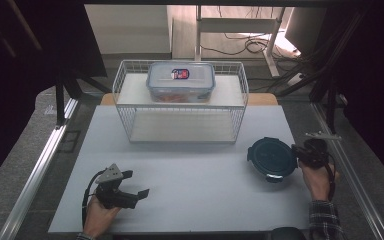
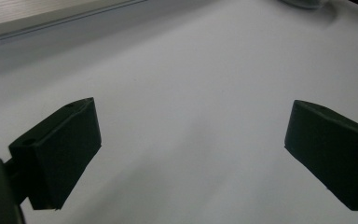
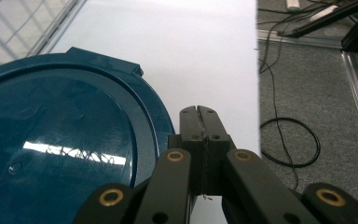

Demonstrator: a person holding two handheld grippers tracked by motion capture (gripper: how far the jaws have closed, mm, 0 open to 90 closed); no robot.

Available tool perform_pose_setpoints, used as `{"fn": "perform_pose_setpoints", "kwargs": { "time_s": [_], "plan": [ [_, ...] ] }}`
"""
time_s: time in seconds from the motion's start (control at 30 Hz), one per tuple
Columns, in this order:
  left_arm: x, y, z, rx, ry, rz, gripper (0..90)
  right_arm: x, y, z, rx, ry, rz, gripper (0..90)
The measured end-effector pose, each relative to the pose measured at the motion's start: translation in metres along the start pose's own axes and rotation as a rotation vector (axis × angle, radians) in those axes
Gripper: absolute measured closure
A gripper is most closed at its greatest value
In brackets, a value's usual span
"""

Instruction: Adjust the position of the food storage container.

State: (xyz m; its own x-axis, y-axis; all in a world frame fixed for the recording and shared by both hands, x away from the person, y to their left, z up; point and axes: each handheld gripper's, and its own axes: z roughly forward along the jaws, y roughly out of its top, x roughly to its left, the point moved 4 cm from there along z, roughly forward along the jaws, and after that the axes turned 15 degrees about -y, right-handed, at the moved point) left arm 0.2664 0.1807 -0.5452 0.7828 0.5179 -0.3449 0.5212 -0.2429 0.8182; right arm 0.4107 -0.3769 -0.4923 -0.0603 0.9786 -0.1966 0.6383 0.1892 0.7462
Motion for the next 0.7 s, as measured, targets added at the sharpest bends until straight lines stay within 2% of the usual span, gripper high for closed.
{"fn": "perform_pose_setpoints", "kwargs": {
  "time_s": [0.2,0.5,0.6,0.63,0.7],
  "plan": [
    [-0.001,0.0,0.0,0.005,0.0,0.006,3.2,0.025,0.002,-0.002,-0.002,0.052,-0.035,89.9],
    [-0.001,0.0,0.0,0.005,-0.01,0.0,3.6,0.073,0.002,-0.012,-0.012,0.131,-0.114,89.9],
    [-0.002,0.0,0.0,0.006,-0.01,-0.003,3.6,0.075,0.003,-0.012,-0.017,0.138,-0.141,89.7],
    [-0.002,0.0,0.0,0.005,-0.009,-0.004,3.5,0.072,0.002,-0.013,-0.017,0.147,-0.124,89.7],
    [-0.002,-0.001,-0.001,0.003,-0.011,-0.006,3.5,0.061,-0.002,-0.014,-0.009,0.055,-0.135,89.7]
  ]
}}
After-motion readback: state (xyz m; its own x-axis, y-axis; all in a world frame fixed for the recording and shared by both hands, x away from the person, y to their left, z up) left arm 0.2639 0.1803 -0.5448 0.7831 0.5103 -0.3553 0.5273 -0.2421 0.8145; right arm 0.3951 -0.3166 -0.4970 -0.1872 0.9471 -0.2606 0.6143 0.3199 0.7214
